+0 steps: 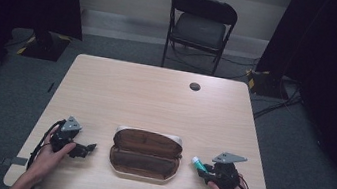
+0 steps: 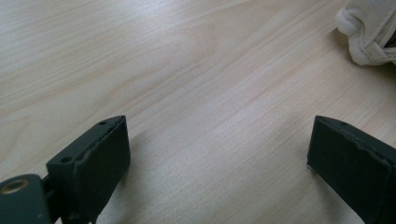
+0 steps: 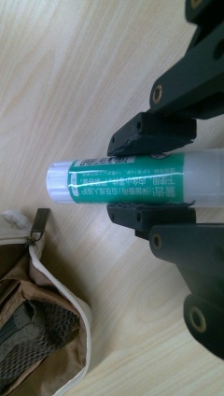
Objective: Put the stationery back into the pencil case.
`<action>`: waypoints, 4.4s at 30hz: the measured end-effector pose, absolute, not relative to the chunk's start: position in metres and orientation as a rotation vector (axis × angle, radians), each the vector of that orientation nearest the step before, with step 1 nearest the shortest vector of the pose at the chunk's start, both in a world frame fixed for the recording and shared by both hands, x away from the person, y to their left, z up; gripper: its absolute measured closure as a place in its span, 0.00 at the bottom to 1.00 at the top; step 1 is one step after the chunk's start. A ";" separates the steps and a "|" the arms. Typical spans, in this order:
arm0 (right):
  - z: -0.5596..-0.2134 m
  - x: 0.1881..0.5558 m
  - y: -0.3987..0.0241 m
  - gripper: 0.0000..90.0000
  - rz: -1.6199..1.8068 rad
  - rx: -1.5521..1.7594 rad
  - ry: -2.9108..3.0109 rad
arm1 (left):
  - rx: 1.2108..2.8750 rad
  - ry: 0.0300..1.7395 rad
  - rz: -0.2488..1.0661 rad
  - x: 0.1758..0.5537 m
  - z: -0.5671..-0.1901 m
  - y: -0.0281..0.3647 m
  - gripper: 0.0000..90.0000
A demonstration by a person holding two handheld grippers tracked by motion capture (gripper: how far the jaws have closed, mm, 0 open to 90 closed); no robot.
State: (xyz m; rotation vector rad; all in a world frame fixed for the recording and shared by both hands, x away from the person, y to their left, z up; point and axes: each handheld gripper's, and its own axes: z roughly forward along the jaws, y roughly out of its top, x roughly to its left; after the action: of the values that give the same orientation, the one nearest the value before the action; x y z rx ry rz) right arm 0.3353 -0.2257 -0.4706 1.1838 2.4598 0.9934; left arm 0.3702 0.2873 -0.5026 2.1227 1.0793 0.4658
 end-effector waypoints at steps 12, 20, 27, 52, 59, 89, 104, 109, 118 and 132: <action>-0.463 0.324 -0.222 0.74 1.059 1.048 2.524 | 2.124 1.080 0.465 0.370 -0.503 0.287 0.06; -0.449 0.306 -0.218 0.74 1.140 0.978 2.555 | 2.123 1.082 0.466 0.370 -0.503 0.287 0.06; -0.441 0.295 -0.205 0.74 1.205 0.896 2.584 | 2.123 1.083 0.466 0.370 -0.503 0.287 0.06; -0.414 0.326 -0.133 0.74 1.323 0.710 2.581 | 2.122 1.083 0.467 0.370 -0.503 0.287 0.06; -0.407 0.335 -0.109 0.74 1.338 0.655 2.593 | 2.121 1.083 0.467 0.370 -0.503 0.287 0.06; -0.427 0.363 -0.065 0.68 1.274 0.726 2.582 | 2.121 1.083 0.466 0.369 -0.503 0.287 0.06; -0.435 0.363 -0.065 0.65 1.266 0.722 2.622 | 2.121 1.083 0.466 0.369 -0.503 0.287 0.06; -0.441 0.361 -0.058 0.69 1.180 0.711 2.639 | 2.121 1.083 0.466 0.369 -0.503 0.287 0.06; -0.437 0.362 -0.076 0.72 1.182 0.763 2.579 | 2.120 1.084 0.466 0.369 -0.503 0.287 0.06; -0.434 0.347 -0.114 0.71 1.252 0.829 2.523 | 2.121 1.083 0.466 0.369 -0.503 0.287 0.06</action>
State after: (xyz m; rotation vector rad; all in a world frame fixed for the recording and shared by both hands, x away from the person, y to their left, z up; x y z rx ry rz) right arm 0.3468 -0.1145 -0.4340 0.8288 2.5226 1.2524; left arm 0.3694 0.2872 -0.5027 2.1212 1.0833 0.4661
